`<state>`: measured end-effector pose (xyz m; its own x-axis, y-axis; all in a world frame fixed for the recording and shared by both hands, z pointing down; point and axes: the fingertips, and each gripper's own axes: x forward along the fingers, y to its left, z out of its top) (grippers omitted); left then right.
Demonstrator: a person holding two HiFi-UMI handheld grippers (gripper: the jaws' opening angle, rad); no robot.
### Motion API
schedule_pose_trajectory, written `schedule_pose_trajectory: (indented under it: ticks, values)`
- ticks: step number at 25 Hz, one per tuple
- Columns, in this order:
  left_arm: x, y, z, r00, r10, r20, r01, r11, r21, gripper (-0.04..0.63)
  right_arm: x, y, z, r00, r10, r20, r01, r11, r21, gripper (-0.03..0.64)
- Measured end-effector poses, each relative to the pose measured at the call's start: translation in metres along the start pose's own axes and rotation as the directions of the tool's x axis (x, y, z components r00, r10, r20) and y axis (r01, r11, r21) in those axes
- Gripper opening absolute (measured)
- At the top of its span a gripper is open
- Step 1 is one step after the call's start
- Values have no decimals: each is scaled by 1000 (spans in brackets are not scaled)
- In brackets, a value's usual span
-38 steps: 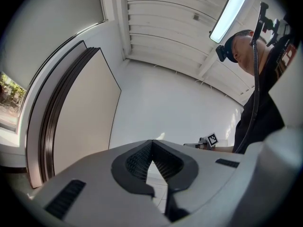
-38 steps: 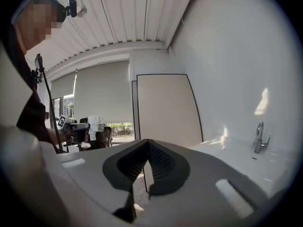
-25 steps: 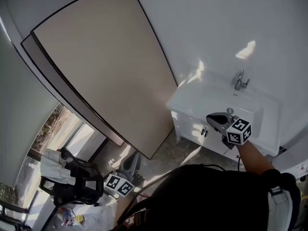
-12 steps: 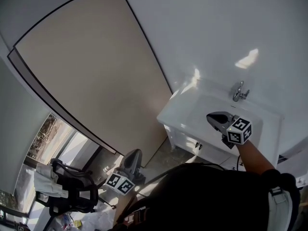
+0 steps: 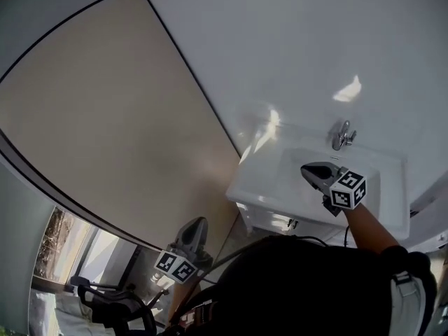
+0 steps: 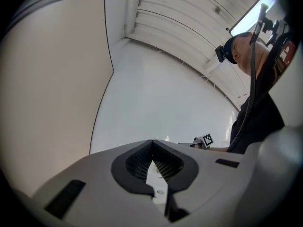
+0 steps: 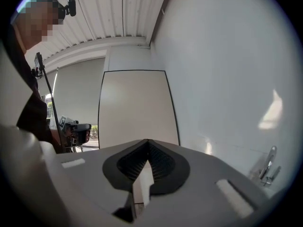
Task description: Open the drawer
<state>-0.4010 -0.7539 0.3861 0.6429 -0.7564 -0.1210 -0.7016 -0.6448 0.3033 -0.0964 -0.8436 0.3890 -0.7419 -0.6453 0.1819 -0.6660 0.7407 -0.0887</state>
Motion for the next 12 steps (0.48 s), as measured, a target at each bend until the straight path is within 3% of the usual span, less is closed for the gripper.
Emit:
schedule_pose_trajectory:
  ticks: [6,12]
  values:
    - [29,73,32,989,-137,-55,136,991,-12,2,42,2,22,991,-137,12,137,990,23,2]
    - [69,111,29,945,-303,-123,298,953,-58,2,42,3,13,953,-302,9,301,951,73,2]
